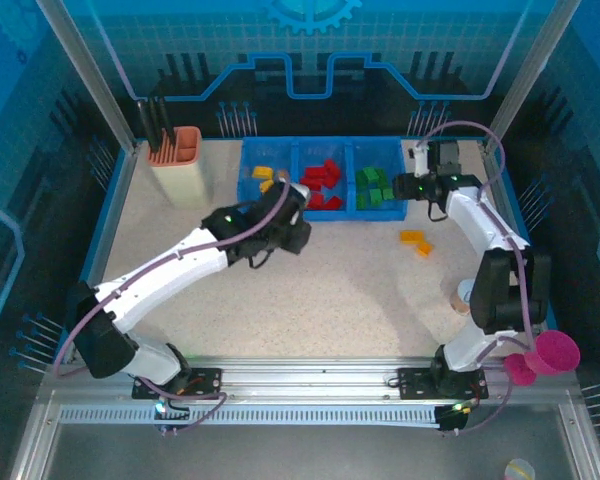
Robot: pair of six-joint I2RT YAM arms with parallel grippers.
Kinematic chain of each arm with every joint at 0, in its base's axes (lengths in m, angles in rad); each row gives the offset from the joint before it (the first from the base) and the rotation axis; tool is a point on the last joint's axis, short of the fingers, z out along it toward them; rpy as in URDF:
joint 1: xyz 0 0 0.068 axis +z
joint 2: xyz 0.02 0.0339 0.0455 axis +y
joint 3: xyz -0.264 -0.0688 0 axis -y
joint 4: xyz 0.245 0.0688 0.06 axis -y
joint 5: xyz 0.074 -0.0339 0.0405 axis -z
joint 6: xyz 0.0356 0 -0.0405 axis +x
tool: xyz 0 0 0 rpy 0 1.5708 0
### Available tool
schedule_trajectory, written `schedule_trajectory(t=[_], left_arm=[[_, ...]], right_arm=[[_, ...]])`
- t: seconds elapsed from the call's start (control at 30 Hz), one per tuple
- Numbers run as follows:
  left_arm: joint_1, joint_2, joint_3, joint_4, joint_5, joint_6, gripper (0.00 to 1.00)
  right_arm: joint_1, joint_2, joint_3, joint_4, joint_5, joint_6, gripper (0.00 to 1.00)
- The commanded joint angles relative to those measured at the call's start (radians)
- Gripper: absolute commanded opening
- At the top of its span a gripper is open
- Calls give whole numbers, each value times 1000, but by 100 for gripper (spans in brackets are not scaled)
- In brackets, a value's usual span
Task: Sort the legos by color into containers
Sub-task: Place the lego in the container.
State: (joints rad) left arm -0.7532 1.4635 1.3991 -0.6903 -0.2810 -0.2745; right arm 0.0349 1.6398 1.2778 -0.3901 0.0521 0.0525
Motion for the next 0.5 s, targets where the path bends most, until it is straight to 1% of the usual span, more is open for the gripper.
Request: schedule_trajectory(t=[0.0, 0.1, 0.17, 0.27, 0.47], left_arm=[[95, 69, 63, 76, -12, 164, 24], [183, 133, 124, 127, 19, 180, 24], [234, 179, 158, 137, 34, 184, 26], [292, 240, 179, 161, 46, 181, 26], [354, 378, 227, 218, 62, 175, 26]], right_arm=[[-26, -53, -72, 31, -5, 81, 69], [-33, -80, -111, -8, 26, 108, 70], [-37, -116, -162, 4, 3, 127, 70], [-38, -166, -222, -2, 12, 180, 70], [-54, -208, -288, -73, 48, 210, 70]])
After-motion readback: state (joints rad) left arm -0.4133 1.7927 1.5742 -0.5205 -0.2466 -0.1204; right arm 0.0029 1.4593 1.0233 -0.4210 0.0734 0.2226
